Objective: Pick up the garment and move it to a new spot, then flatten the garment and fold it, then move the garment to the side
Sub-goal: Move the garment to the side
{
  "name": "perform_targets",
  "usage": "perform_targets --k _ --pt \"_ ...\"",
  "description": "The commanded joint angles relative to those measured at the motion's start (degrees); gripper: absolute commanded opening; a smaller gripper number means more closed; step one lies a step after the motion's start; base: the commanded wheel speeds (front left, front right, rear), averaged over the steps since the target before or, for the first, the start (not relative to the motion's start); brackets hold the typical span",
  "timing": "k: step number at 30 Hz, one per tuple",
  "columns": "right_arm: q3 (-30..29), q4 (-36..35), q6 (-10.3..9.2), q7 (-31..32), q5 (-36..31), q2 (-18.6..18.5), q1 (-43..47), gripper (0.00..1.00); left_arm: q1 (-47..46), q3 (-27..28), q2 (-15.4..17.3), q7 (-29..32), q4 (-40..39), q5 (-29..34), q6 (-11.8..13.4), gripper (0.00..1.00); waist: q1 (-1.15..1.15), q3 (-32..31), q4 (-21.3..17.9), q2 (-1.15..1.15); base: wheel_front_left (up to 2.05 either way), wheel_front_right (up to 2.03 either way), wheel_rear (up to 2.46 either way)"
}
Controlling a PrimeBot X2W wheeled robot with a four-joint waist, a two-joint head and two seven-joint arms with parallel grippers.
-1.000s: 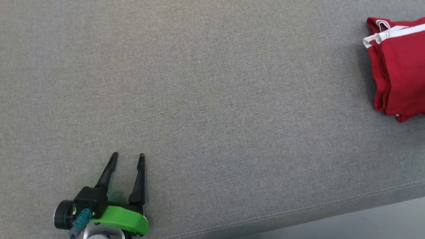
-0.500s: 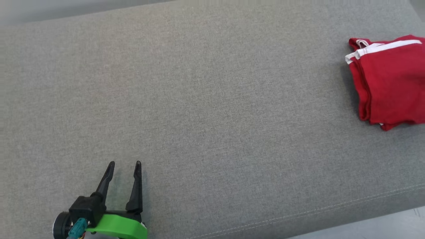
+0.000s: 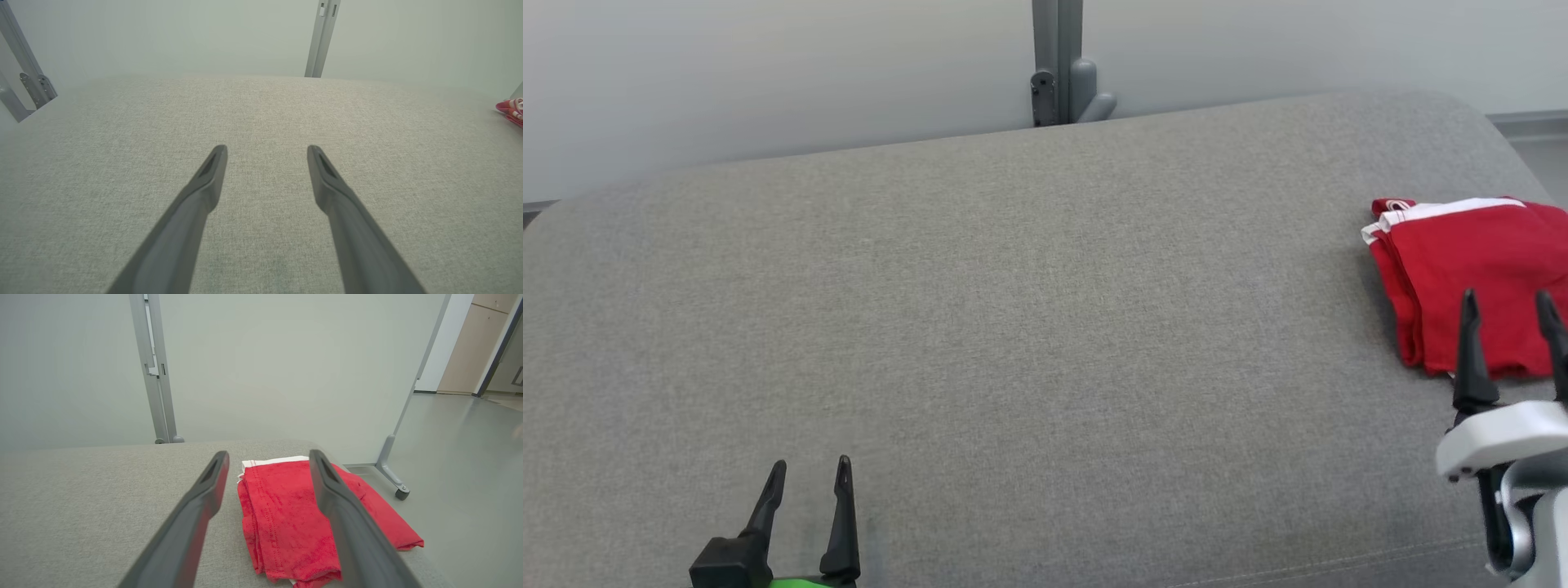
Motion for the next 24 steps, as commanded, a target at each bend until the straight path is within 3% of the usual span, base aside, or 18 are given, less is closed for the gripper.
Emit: perform_targets --k 1,6,11,24 --pt "0.2 -1.2 -0.03 -1.2 -1.2 2.0 2.9 1.00 0.6 0.3 0.0 -0.2 0.6 0.4 0.0 1.00 0.00 -3.4 3.7 0.45 0.00 0.00 0.00" --pt "3.4 0.1 -0.03 -3.9 -4.7 5.2 8.0 1.00 0.1 0.9 0.0 -0.2 2.1 0.8 -0.4 1.00 0.00 -4.2 5.8 0.45 0.00 0.00 0.00" --pt "8.0 4.2 -0.07 -6.0 -6.7 6.0 10.5 1.00 -0.2 1.2 0.0 -0.2 3.7 -0.3 -0.6 1.00 0.00 -4.3 6.8 0.45 0.00 0.00 0.00" --pt "6.8 5.7 -0.07 -6.3 -2.1 6.1 11.8 1.00 -1.3 -0.8 0.0 -0.2 5.7 -2.2 -2.1 1.00 0.00 -4.4 6.4 0.45 0.00 0.00 0.00"
